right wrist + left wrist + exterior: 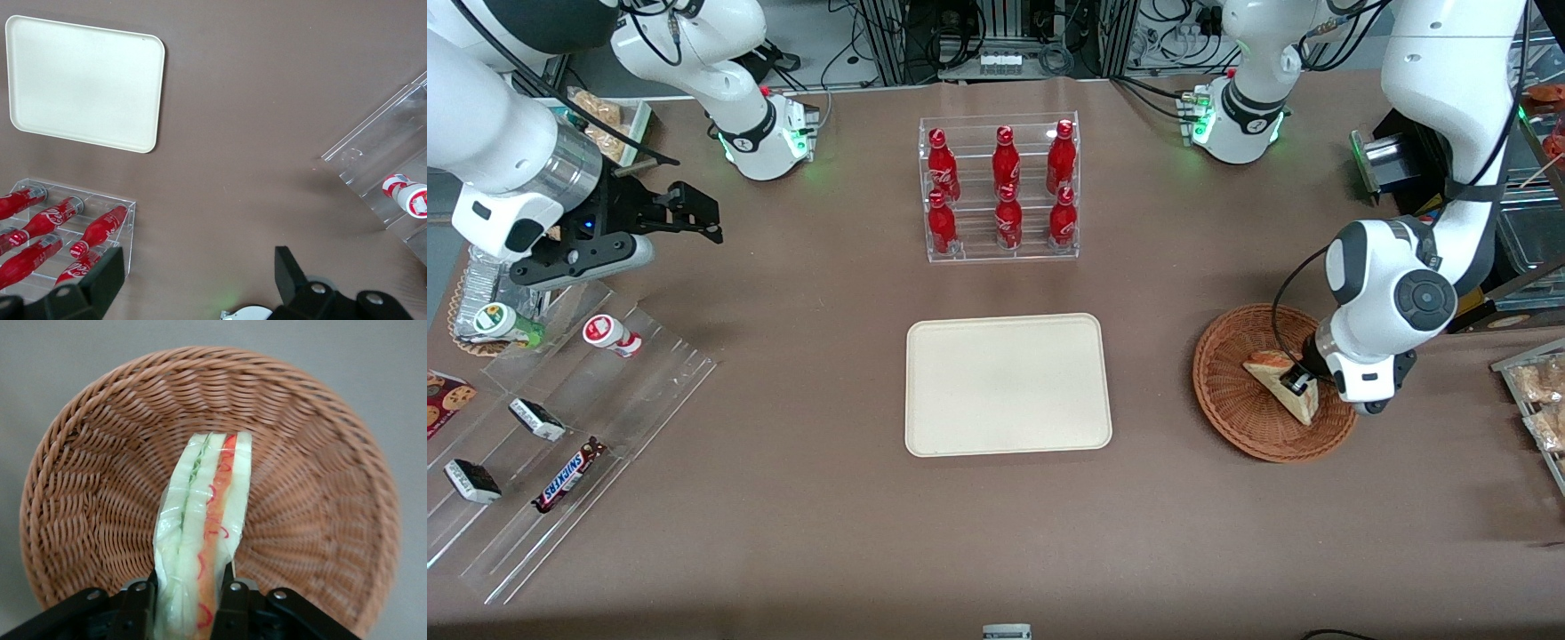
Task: Place sandwich from basket to tray
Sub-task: 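Lower the open left gripper onto the sandwich in the wicker basket, then carry the sandwich with the left gripper over the cream tray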
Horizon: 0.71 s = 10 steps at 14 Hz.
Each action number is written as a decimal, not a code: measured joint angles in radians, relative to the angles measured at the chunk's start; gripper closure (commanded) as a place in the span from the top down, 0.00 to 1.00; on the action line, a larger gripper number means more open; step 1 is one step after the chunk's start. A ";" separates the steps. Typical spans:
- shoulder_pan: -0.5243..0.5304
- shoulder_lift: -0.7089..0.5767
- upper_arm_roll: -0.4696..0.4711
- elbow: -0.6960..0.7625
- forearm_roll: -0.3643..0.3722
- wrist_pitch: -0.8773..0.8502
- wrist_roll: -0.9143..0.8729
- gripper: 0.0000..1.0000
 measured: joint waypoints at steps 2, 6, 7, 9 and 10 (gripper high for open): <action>-0.046 0.000 -0.008 0.103 0.000 -0.122 0.002 0.07; -0.233 0.042 -0.016 0.230 -0.002 -0.177 -0.035 0.07; -0.289 0.072 -0.017 0.257 -0.002 -0.170 -0.061 0.07; -0.405 0.150 -0.019 0.322 -0.001 -0.121 -0.096 0.07; -0.459 0.192 -0.018 0.357 -0.001 -0.088 -0.106 0.07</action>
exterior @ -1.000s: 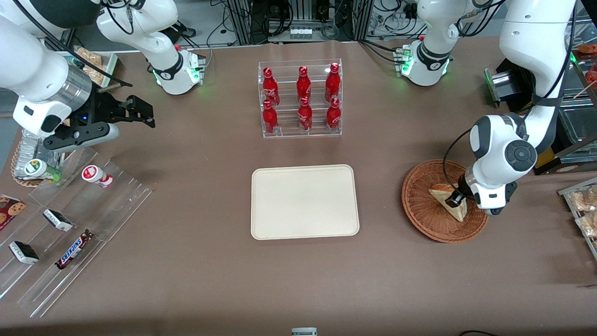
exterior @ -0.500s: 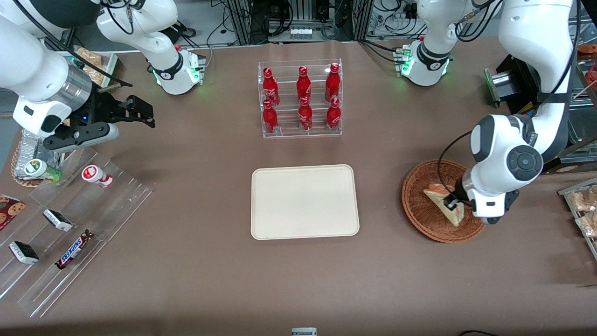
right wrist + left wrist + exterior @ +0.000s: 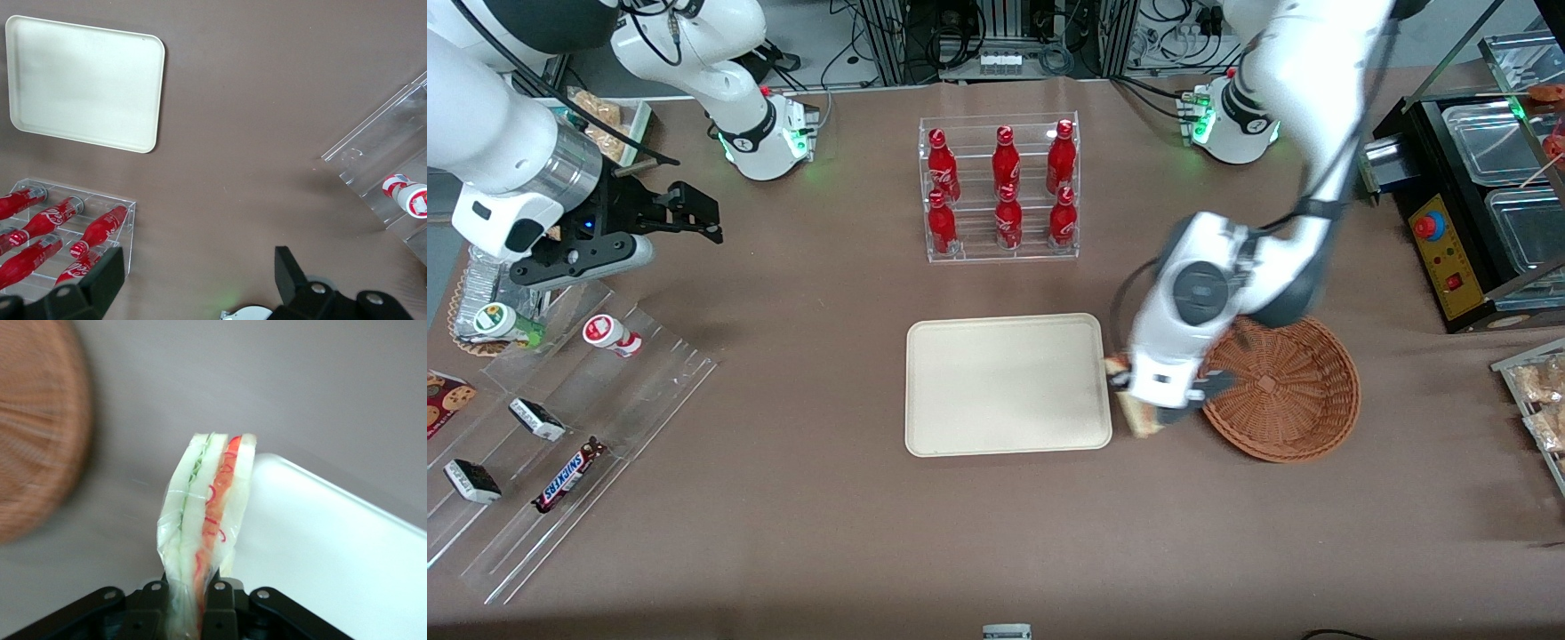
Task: Place sandwich from basket to tray
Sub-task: 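Carry the sandwich with the left gripper over the cream tray, then lower the sandwich onto the tray and open the left gripper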
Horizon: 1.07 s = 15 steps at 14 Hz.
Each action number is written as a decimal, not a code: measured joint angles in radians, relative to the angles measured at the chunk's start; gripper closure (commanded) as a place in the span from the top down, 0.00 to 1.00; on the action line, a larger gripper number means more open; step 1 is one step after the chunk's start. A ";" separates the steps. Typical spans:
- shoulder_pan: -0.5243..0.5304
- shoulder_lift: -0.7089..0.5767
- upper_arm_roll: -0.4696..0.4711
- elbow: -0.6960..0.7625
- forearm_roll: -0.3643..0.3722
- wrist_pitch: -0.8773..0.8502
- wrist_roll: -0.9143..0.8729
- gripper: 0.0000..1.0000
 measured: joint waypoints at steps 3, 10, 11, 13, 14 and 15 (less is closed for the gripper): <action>-0.111 0.094 0.001 0.070 0.000 0.099 -0.004 0.07; -0.226 0.189 0.002 0.090 0.028 0.194 0.030 0.12; -0.230 0.199 0.002 0.090 0.041 0.199 0.049 0.16; -0.233 0.205 0.002 0.094 0.052 0.204 0.072 0.87; -0.233 0.205 0.002 0.095 0.053 0.204 0.073 1.00; -0.233 0.205 0.002 0.096 0.053 0.204 0.073 1.00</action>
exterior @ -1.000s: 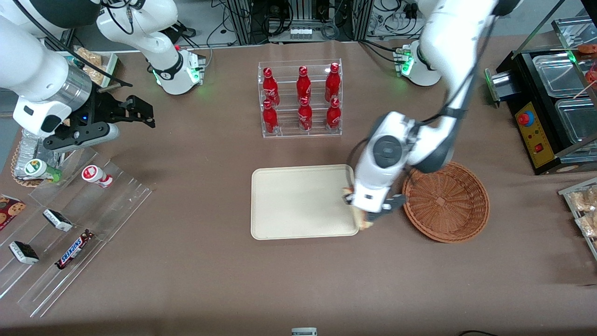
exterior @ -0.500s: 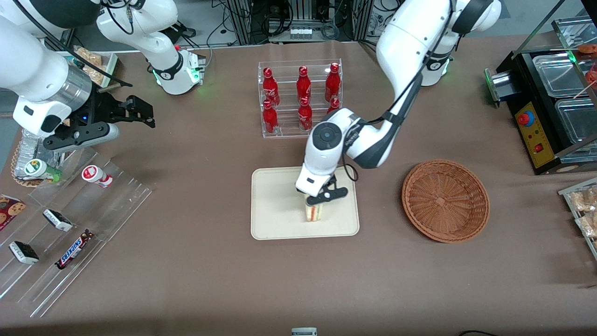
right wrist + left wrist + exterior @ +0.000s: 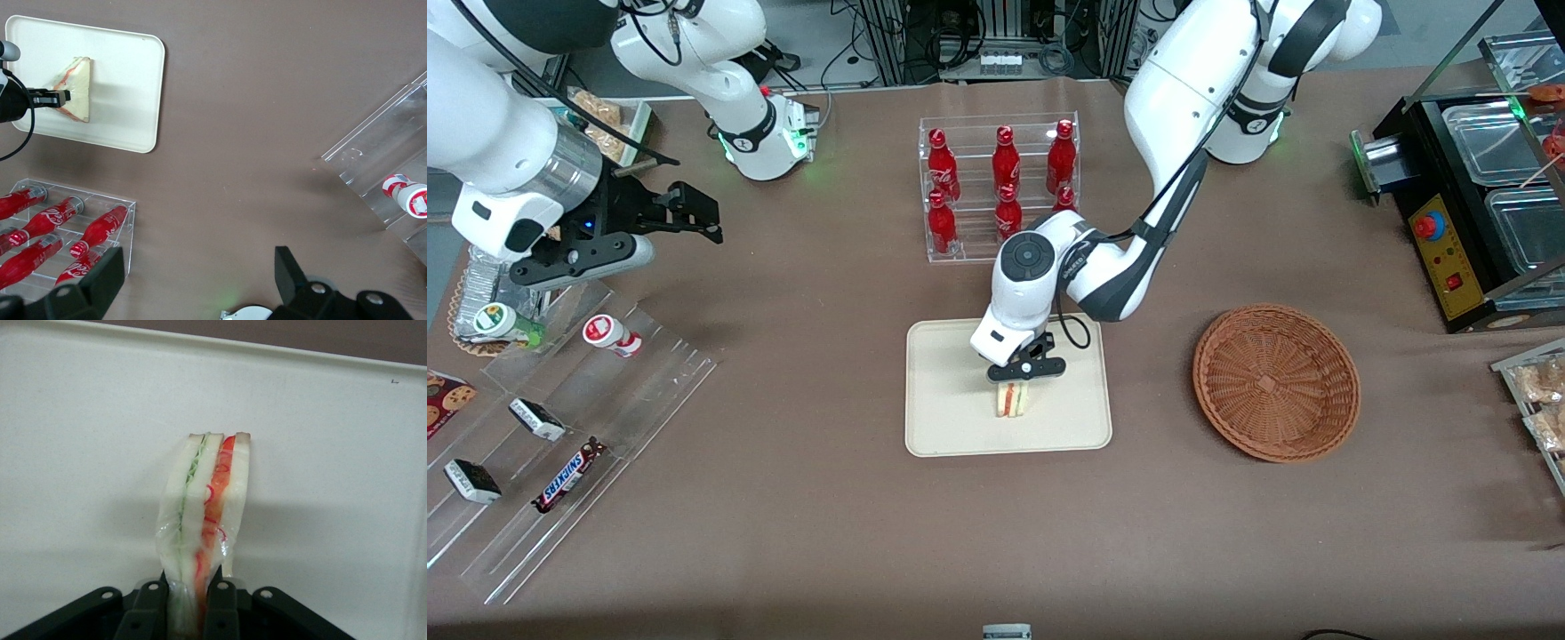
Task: Place sandwich from basket to tray
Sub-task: 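Lower the sandwich onto the tray and open the left gripper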
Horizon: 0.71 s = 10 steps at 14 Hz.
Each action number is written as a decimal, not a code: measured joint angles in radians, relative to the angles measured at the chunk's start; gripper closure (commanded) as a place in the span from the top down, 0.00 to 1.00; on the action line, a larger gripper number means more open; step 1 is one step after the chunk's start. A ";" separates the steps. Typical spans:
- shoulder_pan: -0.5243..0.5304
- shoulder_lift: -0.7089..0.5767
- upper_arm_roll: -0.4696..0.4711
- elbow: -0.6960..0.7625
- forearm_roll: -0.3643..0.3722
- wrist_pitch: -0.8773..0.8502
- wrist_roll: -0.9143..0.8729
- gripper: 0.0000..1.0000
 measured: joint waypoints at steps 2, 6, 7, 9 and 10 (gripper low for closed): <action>0.000 0.000 0.003 0.006 0.000 0.000 -0.007 1.00; 0.004 -0.066 0.014 0.040 0.008 -0.061 -0.008 1.00; 0.006 -0.102 0.016 0.045 0.009 -0.098 -0.008 1.00; 0.015 -0.188 0.018 0.048 0.009 -0.173 -0.008 1.00; 0.021 -0.232 0.020 0.049 0.011 -0.223 -0.008 1.00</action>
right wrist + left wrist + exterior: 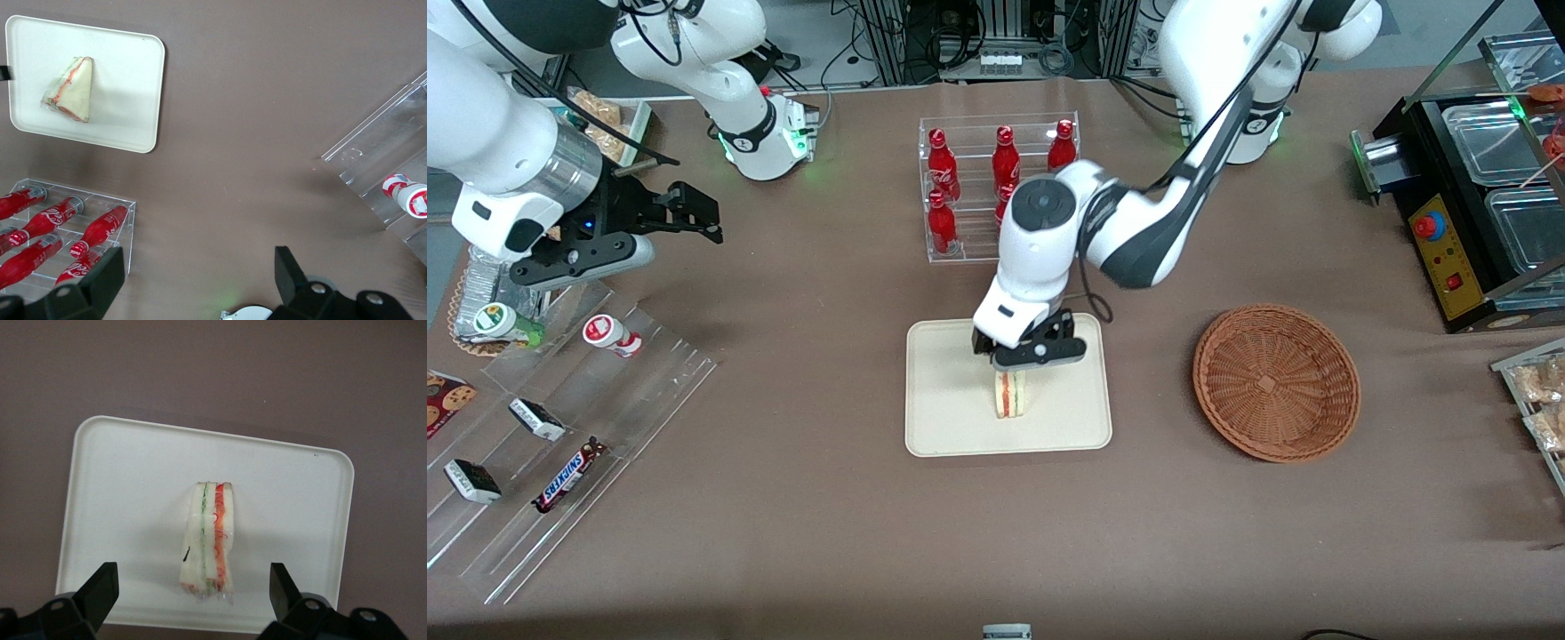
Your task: Place sandwich from basket to tray
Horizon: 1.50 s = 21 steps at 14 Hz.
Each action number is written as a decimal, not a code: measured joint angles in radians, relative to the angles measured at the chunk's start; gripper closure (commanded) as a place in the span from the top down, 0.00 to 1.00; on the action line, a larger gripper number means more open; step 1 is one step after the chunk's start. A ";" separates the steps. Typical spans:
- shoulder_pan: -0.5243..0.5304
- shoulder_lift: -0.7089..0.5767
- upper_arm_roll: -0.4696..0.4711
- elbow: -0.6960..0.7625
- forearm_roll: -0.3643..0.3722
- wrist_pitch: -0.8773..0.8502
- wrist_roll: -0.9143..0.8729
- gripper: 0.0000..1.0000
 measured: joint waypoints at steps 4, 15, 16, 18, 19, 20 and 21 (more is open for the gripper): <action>0.067 -0.109 0.005 -0.007 0.002 -0.158 0.049 1.00; 0.433 -0.302 0.011 -0.163 -0.029 -0.356 0.459 1.00; 0.459 -0.322 0.011 -0.175 -0.030 -0.379 0.503 1.00; 0.506 -0.357 0.011 -0.188 -0.030 -0.416 0.587 1.00; 0.529 -0.373 0.011 -0.188 -0.030 -0.434 0.628 1.00; 0.551 -0.393 0.011 -0.188 -0.031 -0.453 0.673 1.00; 0.564 -0.415 0.015 -0.187 -0.031 -0.465 0.711 1.00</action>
